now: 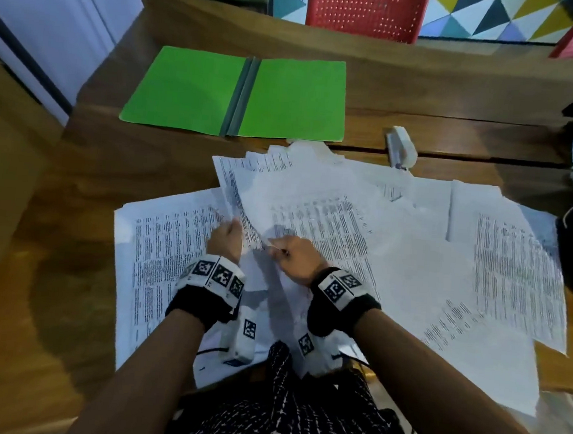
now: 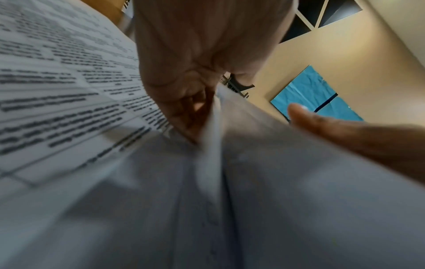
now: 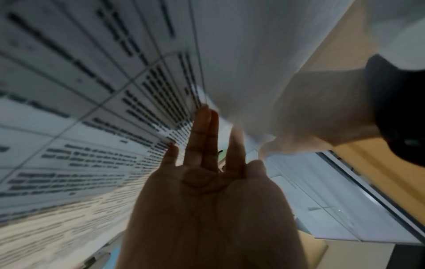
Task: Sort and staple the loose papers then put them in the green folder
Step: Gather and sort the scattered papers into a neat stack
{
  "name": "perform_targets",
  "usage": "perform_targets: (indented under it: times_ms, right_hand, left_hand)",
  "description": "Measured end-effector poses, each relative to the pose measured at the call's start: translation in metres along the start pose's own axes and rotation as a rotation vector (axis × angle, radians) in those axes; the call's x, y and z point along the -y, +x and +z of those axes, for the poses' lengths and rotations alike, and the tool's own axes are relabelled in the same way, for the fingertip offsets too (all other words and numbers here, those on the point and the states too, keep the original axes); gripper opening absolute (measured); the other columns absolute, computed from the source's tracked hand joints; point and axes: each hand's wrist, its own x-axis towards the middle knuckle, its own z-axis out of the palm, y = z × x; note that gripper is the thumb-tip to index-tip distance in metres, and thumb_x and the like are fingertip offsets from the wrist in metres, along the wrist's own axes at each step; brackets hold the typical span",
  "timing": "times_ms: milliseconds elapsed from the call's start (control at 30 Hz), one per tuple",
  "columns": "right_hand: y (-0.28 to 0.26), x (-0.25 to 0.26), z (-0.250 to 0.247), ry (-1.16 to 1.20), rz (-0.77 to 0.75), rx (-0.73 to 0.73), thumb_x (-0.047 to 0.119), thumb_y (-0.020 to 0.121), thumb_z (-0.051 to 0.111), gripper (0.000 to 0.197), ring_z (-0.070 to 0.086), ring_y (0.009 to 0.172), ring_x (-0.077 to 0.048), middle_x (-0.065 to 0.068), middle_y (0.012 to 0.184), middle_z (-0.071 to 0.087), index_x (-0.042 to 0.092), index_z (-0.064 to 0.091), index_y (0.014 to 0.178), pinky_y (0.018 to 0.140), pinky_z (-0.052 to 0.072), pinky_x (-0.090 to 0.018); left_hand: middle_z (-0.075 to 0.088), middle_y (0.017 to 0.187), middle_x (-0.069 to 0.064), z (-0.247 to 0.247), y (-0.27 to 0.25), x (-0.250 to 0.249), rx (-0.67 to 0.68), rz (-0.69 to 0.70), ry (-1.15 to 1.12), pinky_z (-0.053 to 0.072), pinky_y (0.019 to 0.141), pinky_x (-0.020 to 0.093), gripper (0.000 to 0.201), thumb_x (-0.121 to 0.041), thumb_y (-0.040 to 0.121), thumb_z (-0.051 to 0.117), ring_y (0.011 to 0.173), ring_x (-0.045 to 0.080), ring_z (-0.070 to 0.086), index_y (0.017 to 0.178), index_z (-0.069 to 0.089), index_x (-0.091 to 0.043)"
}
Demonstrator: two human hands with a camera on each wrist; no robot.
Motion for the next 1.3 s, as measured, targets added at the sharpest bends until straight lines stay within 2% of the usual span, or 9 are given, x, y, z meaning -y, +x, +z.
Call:
perform_targets:
  times_ms: [100, 167, 367, 533, 667, 767, 900, 1067, 1300]
  right_hand:
    - [-0.008, 0.003, -0.003, 0.26, 0.018, 0.111, 0.03, 0.101, 0.029, 0.045, 0.055, 0.116, -0.039, -0.025, 0.128, 0.059, 0.006, 0.058, 0.125, 0.092, 0.045, -0.035]
    - [-0.01, -0.002, -0.011, 0.284, 0.044, 0.144, 0.037, 0.101, 0.021, 0.052, 0.049, 0.126, -0.032, -0.016, 0.137, 0.053, 0.011, 0.06, 0.124, 0.108, 0.034, -0.038]
    - [0.003, -0.055, -0.064, 0.312, 0.388, -0.545, 0.028, 0.089, 0.057, 0.058, 0.038, 0.133, -0.032, -0.016, 0.146, 0.039, 0.012, 0.036, 0.141, 0.111, 0.032, -0.044]
    - [-0.004, -0.083, -0.083, 0.919, 0.407, -0.454, 0.007, 0.083, 0.065, 0.056, 0.05, 0.119, -0.022, -0.014, 0.127, 0.057, -0.01, 0.041, 0.132, 0.111, 0.035, -0.045]
    - [-0.009, -0.101, -0.094, 0.753, 0.368, -0.579, 0.002, 0.076, 0.067, 0.01, 0.061, 0.069, -0.018, -0.003, 0.058, 0.069, 0.002, 0.062, 0.086, 0.06, 0.051, -0.025]
    - [-0.008, -0.128, -0.101, 0.519, 0.486, -0.641, 0.006, 0.079, 0.062, 0.021, 0.066, 0.09, -0.031, -0.023, 0.091, 0.069, -0.001, 0.064, 0.098, 0.076, 0.052, -0.043]
    - [-0.005, -0.135, -0.096, 0.266, 0.537, -0.517, 0.009, 0.087, 0.058, 0.03, 0.058, 0.109, -0.041, -0.03, 0.117, 0.062, -0.007, 0.061, 0.112, 0.08, 0.044, -0.038]
    - [-0.004, -0.101, -0.111, -0.197, 0.307, -0.276, 0.011, 0.092, 0.048, 0.017, 0.057, 0.092, -0.031, -0.026, 0.103, 0.06, 0.005, 0.06, 0.102, 0.075, 0.043, -0.033]
    - [0.026, -0.046, -0.116, -0.735, -0.13, -0.096, 0.002, 0.085, 0.049, 0.042, 0.027, 0.138, -0.027, -0.006, 0.149, 0.032, 0.022, 0.062, 0.119, 0.11, 0.026, -0.05]
  left_hand:
    - [0.054, 0.132, 0.026, -0.001, 0.001, -0.006, 0.103, -0.108, -0.059, 0.04, 0.102, 0.038, 0.072, -0.055, 0.091, 0.037, 0.121, 0.036, 0.053, 0.124, 0.054, 0.006]
    - [0.058, 0.129, 0.021, 0.0, 0.002, -0.007, 0.116, -0.066, -0.038, 0.043, 0.099, 0.036, 0.054, -0.036, 0.088, 0.058, 0.12, 0.034, 0.055, 0.124, 0.055, 0.003]
    - [0.059, 0.109, 0.013, 0.001, 0.01, -0.011, 0.073, 0.046, -0.015, 0.04, 0.081, 0.029, 0.032, -0.008, 0.092, 0.049, 0.099, 0.024, 0.055, 0.12, 0.055, 0.004]
    - [0.059, 0.128, 0.017, 0.008, 0.012, -0.025, 0.229, 0.094, 0.067, 0.04, 0.104, 0.037, 0.041, -0.024, 0.091, 0.054, 0.119, 0.031, 0.055, 0.124, 0.055, 0.0]
    - [0.041, 0.141, 0.017, -0.001, 0.028, -0.031, 0.014, -0.007, 0.205, 0.034, 0.108, 0.043, 0.057, -0.038, 0.084, 0.063, 0.132, 0.035, 0.039, 0.132, 0.047, -0.01]
    - [0.031, 0.147, 0.022, -0.012, 0.038, -0.02, -0.079, -0.183, 0.254, 0.035, 0.108, 0.048, 0.081, -0.039, 0.074, 0.072, 0.135, 0.038, 0.034, 0.138, 0.036, -0.005]
    - [0.045, 0.14, 0.021, 0.006, 0.036, -0.015, -0.104, -0.069, 0.11, 0.038, 0.106, 0.04, 0.055, -0.016, 0.086, 0.062, 0.131, 0.035, 0.043, 0.134, 0.041, 0.002]
    - [0.059, 0.125, 0.026, 0.002, 0.04, -0.014, -0.122, 0.01, 0.161, 0.043, 0.098, 0.04, 0.038, -0.02, 0.091, 0.055, 0.118, 0.038, 0.054, 0.117, 0.057, 0.008]
    - [0.065, 0.12, 0.021, -0.018, 0.05, -0.017, 0.107, 0.123, 0.106, 0.042, 0.084, 0.028, 0.039, -0.025, 0.086, 0.063, 0.111, 0.033, 0.061, 0.115, 0.064, 0.001]
